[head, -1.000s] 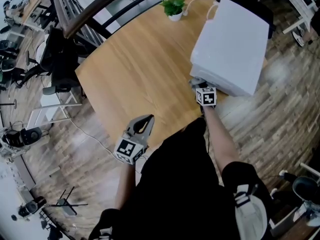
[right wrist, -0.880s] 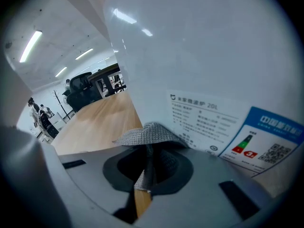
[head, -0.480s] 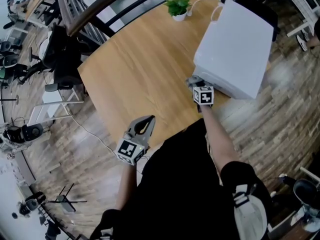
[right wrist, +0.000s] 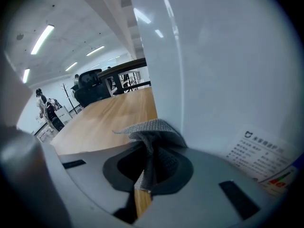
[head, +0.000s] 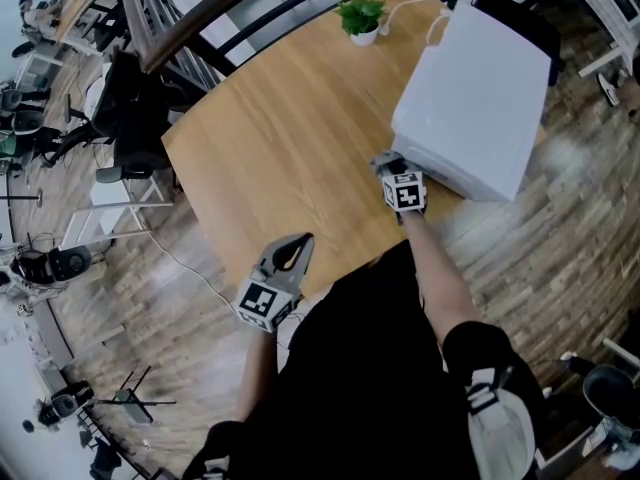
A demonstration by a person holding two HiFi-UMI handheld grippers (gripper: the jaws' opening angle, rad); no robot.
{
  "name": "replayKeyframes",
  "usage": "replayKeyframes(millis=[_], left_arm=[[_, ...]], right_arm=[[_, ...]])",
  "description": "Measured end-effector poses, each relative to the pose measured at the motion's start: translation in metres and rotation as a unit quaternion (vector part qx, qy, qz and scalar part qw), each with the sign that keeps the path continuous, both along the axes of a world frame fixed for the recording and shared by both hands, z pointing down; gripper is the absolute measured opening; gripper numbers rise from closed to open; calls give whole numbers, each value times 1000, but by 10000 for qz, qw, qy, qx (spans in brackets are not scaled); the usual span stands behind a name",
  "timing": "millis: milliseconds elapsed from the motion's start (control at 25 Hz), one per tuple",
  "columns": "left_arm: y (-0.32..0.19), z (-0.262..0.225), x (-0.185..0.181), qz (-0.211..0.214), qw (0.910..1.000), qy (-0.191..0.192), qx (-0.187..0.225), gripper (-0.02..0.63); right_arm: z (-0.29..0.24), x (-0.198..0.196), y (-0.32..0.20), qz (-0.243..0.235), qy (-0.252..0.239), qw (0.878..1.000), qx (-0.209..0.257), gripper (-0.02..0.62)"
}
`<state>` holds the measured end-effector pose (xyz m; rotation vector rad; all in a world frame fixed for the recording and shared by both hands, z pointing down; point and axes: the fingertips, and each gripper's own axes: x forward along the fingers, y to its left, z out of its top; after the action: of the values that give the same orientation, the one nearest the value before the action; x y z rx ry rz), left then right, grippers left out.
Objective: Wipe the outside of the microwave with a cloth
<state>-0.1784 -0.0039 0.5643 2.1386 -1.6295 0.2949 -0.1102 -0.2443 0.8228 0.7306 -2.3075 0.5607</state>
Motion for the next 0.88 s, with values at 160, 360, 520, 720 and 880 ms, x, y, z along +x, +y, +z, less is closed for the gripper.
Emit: replayKeyframes(millis=[160, 360, 520, 720, 880], left_arm=[[-1, -1, 2, 38, 10000, 13, 23, 2], [0, -3, 7, 140, 9999, 44, 82, 2], [1, -6, 9, 221, 9996, 49, 187, 2], [6, -11, 9, 321, 9991, 93, 275, 2], [13, -15, 8, 436, 9979, 115, 467, 2]], right_arm=[[-7, 1, -1, -28, -15, 10000, 79, 20], [-14, 10, 4, 36, -17, 9998, 171, 20], [-14, 21, 15, 86, 47, 9999, 83, 20], [-17, 36, 31, 156, 137, 9998, 77, 20], [-32, 46, 39, 262, 86, 9990, 359, 20]])
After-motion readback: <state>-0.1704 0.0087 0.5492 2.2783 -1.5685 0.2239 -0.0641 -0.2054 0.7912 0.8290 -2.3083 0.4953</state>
